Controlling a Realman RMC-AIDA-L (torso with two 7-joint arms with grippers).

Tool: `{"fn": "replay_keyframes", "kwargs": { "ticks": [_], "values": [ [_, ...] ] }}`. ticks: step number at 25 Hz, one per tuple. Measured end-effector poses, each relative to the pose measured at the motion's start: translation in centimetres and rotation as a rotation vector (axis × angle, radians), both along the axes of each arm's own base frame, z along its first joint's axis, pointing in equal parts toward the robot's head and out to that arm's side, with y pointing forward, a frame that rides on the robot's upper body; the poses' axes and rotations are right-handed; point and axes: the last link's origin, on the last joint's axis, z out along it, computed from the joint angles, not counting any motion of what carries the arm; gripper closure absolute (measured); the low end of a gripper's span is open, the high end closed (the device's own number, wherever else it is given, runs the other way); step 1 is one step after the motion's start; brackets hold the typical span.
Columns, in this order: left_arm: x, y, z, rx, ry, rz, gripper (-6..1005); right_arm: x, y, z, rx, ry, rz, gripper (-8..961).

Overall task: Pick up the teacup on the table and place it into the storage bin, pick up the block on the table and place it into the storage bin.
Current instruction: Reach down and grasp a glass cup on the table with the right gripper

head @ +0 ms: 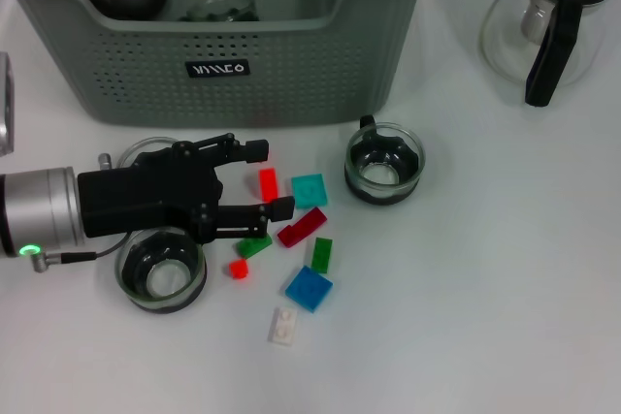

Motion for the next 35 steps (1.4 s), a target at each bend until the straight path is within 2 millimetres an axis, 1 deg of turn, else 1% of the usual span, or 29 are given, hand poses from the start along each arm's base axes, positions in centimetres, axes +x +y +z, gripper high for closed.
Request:
{"fn": "replay_keyframes", "kwargs": {
  "ticks": [2,3,6,8,10,12,16,19,20,23,26,35],
  "values": [
    [0.0,-0.1,0.0,-0.001,0.001,-0.002,137,0.4,-2.1,0.6,-0.069,-0.022,0.021,292],
    [-0.1,-0.1,0.0,-0.001,0.003,-0.002,137,0.8,-3.6,0.9,-0.123,-0.048,0.029,293],
    [-0.1,-0.1,0.0,-0.003,0.006,-0.004,137,1.9,-6.4,1.5,-0.233,-0.123,0.038,296],
    [-0.1,-0.1,0.0,-0.004,0.007,-0.007,137,3.1,-8.3,1.6,-0.330,-0.200,0.024,298],
    [0.0,-0.1,0.0,-0.005,0.008,-0.009,137,4.1,-9.3,1.6,-0.398,-0.259,-0.006,298],
    [0.0,-0.1,0.0,-0.006,0.009,-0.011,137,5.2,-9.8,1.4,-0.444,-0.328,-0.053,296],
    [-0.1,-0.1,0.0,-0.003,0.012,-0.013,137,7.6,-9.7,-0.2,-0.492,-0.488,-0.172,296],
    [-0.1,0.0,0.1,-0.001,0.015,-0.014,137,9.2,-9.0,-2.1,-0.522,-0.594,-0.248,299],
    [-0.1,0.0,0.0,-0.001,0.016,-0.015,137,9.2,-9.0,-2.1,-0.522,-0.594,-0.248,299],
    [0.0,0.0,0.0,-0.002,0.016,-0.016,138,9.7,-8.3,-3.3,-0.519,-0.628,-0.265,299],
    [-0.1,0.0,0.0,-0.001,0.017,-0.015,138,9.9,-7.6,-3.9,-0.487,-0.638,-0.260,300],
    [-0.1,-0.1,-0.1,0.006,0.014,-0.012,138,10.6,-6.4,-6.5,-0.422,-0.693,-0.230,299]
  ]
}}
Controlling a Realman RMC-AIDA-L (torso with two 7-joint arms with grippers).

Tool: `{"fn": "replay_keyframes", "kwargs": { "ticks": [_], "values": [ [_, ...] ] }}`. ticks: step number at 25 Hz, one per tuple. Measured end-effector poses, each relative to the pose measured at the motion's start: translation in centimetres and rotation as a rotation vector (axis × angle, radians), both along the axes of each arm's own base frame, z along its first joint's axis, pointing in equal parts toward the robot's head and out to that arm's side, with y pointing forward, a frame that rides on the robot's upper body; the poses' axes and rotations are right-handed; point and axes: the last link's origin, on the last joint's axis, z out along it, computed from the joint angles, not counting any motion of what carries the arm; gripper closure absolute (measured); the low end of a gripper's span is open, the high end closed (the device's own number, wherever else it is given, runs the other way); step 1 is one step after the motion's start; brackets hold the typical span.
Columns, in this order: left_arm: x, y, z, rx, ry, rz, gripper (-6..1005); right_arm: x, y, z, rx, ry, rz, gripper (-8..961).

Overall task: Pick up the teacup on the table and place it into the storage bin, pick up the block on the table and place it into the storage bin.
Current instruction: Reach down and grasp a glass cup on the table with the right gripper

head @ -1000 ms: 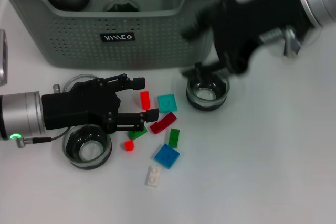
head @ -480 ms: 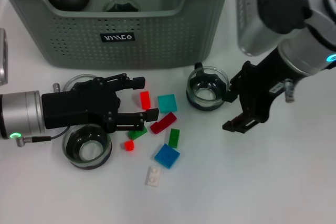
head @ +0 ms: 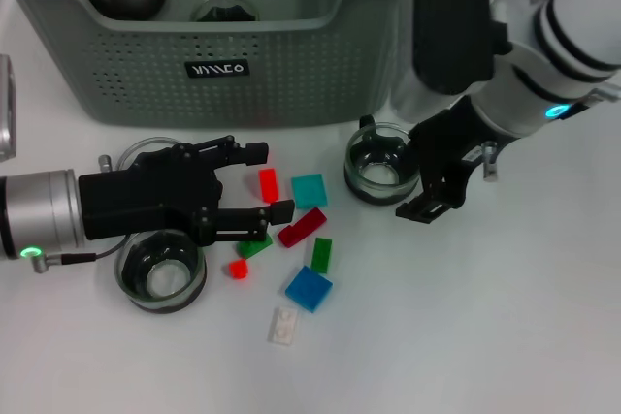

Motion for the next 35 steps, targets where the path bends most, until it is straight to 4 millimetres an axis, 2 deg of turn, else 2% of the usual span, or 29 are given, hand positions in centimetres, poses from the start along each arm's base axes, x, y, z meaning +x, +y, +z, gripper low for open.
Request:
{"fn": "replay_keyframes", "kwargs": {
  "ticks": [21,35],
  "values": [
    [0.0,0.0,0.0,0.003,-0.003,0.002,139,1.1,0.0,-3.6,0.017,-0.056,0.101,311],
    [0.0,0.0,-0.1,0.001,-0.001,0.003,140,1.5,-0.2,-3.8,0.007,-0.066,0.088,349]
  ]
}}
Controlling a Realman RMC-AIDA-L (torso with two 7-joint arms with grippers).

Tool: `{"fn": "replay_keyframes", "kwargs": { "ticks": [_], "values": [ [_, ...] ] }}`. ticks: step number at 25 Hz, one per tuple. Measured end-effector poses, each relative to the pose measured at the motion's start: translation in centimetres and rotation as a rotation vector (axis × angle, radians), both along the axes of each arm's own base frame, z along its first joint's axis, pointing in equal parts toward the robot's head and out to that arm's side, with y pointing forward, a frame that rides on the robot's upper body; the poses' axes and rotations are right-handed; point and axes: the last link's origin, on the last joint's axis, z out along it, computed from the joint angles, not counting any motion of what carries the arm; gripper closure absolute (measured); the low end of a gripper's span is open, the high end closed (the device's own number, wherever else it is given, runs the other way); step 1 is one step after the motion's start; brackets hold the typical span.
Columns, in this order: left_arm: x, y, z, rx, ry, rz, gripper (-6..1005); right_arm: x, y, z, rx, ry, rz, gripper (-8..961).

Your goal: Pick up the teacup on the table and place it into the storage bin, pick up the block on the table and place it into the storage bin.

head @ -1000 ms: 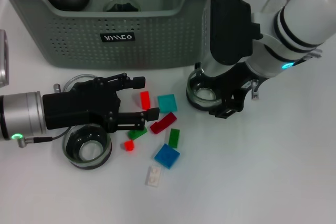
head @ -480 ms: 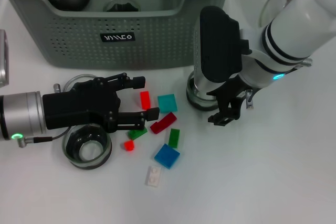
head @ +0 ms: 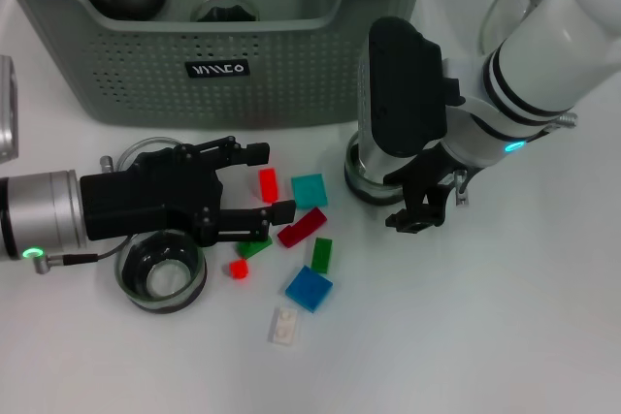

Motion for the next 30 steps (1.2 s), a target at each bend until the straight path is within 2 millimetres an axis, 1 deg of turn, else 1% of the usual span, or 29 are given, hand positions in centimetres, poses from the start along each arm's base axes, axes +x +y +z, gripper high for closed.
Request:
{"fn": "replay_keyframes", "kwargs": {
  "ticks": [4,9,15,20,23,25,26,30],
  "values": [
    [0.0,0.0,0.0,-0.001,-0.001,0.000,140,0.2,-0.1,0.0,-0.011,-0.013,-0.014,360],
    [0.0,-0.1,-0.1,-0.002,-0.002,0.002,140,0.1,-0.4,0.0,-0.026,-0.002,-0.031,596],
    [-0.2,-0.3,-0.1,-0.002,-0.001,0.009,141,0.1,-0.5,0.2,-0.029,-0.004,-0.050,836],
    [-0.4,-0.5,-0.1,-0.004,-0.002,0.012,141,0.0,-0.7,0.3,-0.034,-0.006,-0.059,880],
    [-0.6,-0.8,0.1,-0.007,-0.003,0.015,141,-0.5,-1.0,0.8,-0.052,0.000,-0.083,906],
    [-0.8,-1.0,0.1,-0.007,-0.003,0.021,141,-1.5,-1.3,2.0,-0.078,0.026,-0.117,906],
    [-0.9,-1.2,0.2,-0.007,-0.003,0.025,141,-1.5,-1.3,2.0,-0.078,0.026,-0.117,906],
    [-1.2,-1.4,0.3,-0.007,0.001,0.026,141,-3.8,-1.6,4.5,-0.094,0.077,-0.137,905]
  ]
}}
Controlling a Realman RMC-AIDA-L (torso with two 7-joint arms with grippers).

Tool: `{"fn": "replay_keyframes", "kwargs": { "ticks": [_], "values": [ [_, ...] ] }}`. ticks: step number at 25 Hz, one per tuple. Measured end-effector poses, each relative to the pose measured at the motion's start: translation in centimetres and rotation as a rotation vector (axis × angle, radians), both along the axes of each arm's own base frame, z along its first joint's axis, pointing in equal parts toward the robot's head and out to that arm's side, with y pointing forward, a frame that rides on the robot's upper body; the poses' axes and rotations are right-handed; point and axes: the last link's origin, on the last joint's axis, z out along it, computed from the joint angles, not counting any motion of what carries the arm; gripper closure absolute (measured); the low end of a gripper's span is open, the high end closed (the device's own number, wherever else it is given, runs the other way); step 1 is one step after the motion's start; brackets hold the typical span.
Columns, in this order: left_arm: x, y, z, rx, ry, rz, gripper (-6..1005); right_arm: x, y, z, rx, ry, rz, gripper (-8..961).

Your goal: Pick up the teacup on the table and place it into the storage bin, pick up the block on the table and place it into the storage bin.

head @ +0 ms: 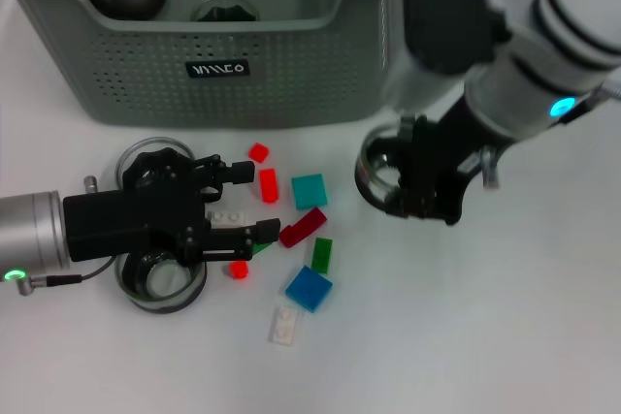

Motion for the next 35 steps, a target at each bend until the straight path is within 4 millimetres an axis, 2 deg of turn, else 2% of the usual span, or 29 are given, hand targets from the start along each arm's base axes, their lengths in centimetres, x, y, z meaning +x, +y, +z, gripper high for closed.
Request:
{"fn": "replay_keyframes", "kwargs": {
  "ticks": [6,12,13,15,19,23,28,31,35],
  "values": [
    [0.1,0.0,0.2,-0.001,-0.002,-0.008,141,-5.1,0.3,4.1,0.058,0.117,0.038,905],
    [0.3,0.2,0.2,-0.001,-0.001,-0.016,142,-10.6,0.4,5.9,0.041,0.295,0.088,904],
    [0.3,0.3,0.2,-0.002,-0.002,-0.017,142,-12.2,0.7,6.5,0.053,0.340,0.105,904],
    [0.3,0.3,0.1,-0.002,-0.005,-0.017,142,-12.9,1.0,6.8,0.073,0.365,0.115,904],
    [0.3,0.3,0.1,0.001,-0.006,-0.013,142,-14.8,3.3,8.0,0.205,0.493,0.139,904],
    [0.4,0.3,-0.1,0.005,-0.007,-0.016,142,-13.8,7.2,7.6,0.346,0.583,0.131,905],
    [0.4,0.2,-0.1,0.009,-0.008,-0.014,143,-9.8,11.6,4.9,0.488,0.581,0.120,905],
    [0.4,0.3,-0.1,0.011,-0.008,-0.015,143,-7.6,13.0,2.7,0.539,0.533,0.131,906],
    [0.5,0.4,-0.1,0.012,-0.009,-0.017,143,-5.5,13.9,0.5,0.583,0.463,0.152,906]
  ]
}}
